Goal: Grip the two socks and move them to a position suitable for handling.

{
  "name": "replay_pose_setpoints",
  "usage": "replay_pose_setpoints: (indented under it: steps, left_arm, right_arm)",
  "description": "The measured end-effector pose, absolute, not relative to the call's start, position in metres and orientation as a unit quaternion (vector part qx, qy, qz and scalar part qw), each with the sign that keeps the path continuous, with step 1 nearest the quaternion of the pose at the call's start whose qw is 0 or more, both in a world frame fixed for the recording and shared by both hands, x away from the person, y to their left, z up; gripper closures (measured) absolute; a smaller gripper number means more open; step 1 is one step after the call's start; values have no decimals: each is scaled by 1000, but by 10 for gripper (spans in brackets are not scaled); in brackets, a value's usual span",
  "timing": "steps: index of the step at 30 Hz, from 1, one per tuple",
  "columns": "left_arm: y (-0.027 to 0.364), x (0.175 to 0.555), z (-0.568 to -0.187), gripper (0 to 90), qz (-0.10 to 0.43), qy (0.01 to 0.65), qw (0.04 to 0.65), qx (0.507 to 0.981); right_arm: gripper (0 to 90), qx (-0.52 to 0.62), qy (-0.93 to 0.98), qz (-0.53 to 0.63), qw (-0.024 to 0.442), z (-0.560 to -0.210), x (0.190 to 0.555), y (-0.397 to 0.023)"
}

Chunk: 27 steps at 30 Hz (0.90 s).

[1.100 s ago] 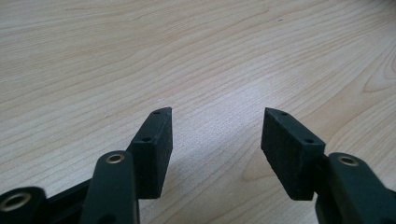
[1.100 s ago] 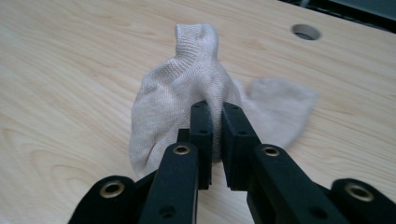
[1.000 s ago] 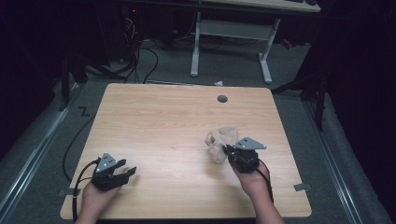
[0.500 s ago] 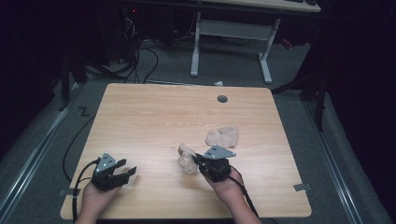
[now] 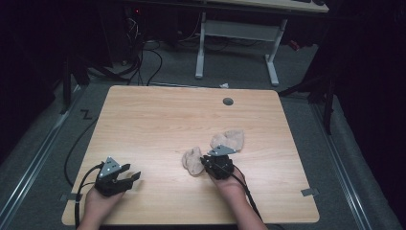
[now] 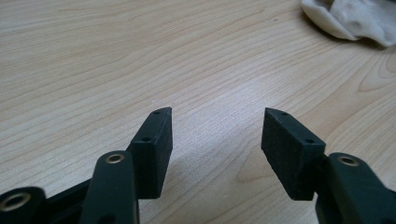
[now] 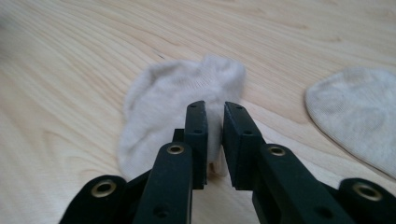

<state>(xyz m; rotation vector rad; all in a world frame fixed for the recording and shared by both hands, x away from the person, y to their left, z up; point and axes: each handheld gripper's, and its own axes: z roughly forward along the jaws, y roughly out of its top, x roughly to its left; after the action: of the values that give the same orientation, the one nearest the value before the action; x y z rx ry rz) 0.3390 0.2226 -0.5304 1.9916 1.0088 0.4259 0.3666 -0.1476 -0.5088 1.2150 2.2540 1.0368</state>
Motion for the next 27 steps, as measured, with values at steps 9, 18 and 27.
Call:
replay_pose_setpoints:
  steps: [9, 18, 27]
  left_arm:
    - [216, 336, -530, 438, 167, 395, 420, 800]
    - [211, 333, -529, 438, 165, 390, 420, 803]
    - [212, 334, -529, 438, 165, 390, 422, 802]
  right_arm:
    - [735, 415, 796, 384, 215, -507, 360, -143]
    - [570, 363, 833, 365, 204, -515, 348, -115]
    - [779, 360, 847, 318, 230, -528, 351, -107]
